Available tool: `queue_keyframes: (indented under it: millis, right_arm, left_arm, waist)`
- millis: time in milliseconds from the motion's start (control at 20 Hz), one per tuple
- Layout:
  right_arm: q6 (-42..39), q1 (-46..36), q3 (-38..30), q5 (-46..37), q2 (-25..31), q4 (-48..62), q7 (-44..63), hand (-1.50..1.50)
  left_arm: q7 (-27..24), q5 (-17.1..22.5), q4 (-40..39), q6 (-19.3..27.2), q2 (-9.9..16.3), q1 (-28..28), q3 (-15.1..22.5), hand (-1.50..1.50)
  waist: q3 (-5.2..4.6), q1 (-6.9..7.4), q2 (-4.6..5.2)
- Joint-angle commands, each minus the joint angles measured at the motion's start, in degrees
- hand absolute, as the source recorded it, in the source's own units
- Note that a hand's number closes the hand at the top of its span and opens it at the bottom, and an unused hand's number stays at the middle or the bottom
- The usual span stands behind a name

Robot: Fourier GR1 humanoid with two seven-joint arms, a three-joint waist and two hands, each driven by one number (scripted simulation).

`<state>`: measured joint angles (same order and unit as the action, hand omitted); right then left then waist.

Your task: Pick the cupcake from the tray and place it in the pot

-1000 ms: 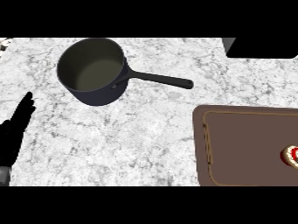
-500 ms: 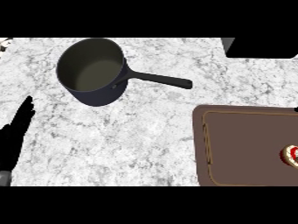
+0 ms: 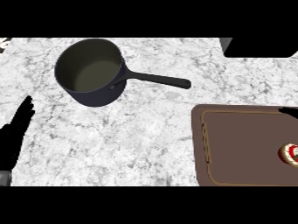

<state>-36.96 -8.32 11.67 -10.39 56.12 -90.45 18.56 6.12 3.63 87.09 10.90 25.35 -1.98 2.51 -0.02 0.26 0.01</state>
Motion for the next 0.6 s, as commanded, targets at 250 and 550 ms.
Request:
queue_keyframes:
  millis: [250, 550]
  right_arm:
    - [-1.7, 4.2, -0.4, -7.8, -8.4, -3.9, 5.8, -1.5]
    - [-1.7, -0.1, -1.8, -17.1, -10.4, 7.4, -4.1, -1.5]
  left_arm:
    - [2.7, -1.9, 5.0, -2.1, -1.2, -2.7, -2.3, 0.0]
    - [0.5, -2.4, -1.1, -5.8, -1.4, 1.5, -5.9, 0.0]
  waist:
    - [0.02, -0.24, -0.13]
    - [0.03, -0.05, 0.06]
